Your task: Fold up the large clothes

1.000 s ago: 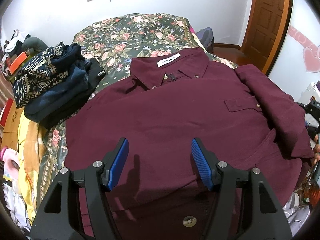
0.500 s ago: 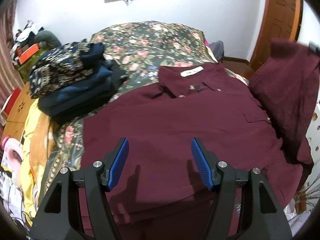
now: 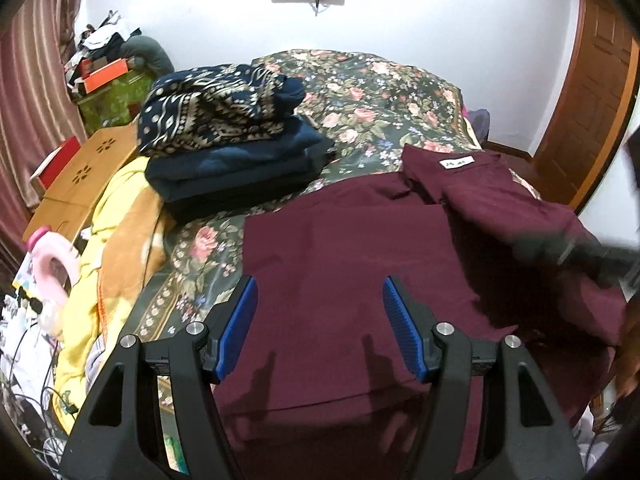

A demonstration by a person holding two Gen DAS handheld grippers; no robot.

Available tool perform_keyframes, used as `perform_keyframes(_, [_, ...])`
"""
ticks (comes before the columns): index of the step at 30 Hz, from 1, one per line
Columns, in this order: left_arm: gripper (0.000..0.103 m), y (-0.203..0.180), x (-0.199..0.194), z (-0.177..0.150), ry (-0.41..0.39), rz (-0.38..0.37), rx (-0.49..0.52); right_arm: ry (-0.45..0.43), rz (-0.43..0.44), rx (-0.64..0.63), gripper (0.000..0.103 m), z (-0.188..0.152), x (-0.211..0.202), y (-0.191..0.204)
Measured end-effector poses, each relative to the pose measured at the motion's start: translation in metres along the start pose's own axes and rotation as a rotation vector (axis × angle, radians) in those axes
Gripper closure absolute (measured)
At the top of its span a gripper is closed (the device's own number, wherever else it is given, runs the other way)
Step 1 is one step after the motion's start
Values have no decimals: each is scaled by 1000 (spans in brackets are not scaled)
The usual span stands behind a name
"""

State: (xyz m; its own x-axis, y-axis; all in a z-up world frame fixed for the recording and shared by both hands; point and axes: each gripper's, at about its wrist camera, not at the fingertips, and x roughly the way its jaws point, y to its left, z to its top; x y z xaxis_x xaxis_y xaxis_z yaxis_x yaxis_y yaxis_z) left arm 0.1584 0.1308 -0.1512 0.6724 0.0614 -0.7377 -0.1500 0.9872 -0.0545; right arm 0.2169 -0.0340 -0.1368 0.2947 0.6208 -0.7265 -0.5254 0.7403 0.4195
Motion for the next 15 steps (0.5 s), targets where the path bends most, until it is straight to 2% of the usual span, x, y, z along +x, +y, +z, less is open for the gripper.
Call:
perform_keyframes(3, [39,0,-1,-4,4,7,10,61,-11,40,91,-16,12,-15])
perform_keyframes(9, [39,-17,-6,1,-5,-9,49,65,-20,7,87,-16,-17,-9])
perform_keyframes(13, [39,-39,-16,12,-38,-43,100,47,-31,-39,69,-13,-29,-4])
perform_keyframes(15, [39,-53,-20,17,-55,-57,135,-16,-76,-41,63,-17,-50,-10])
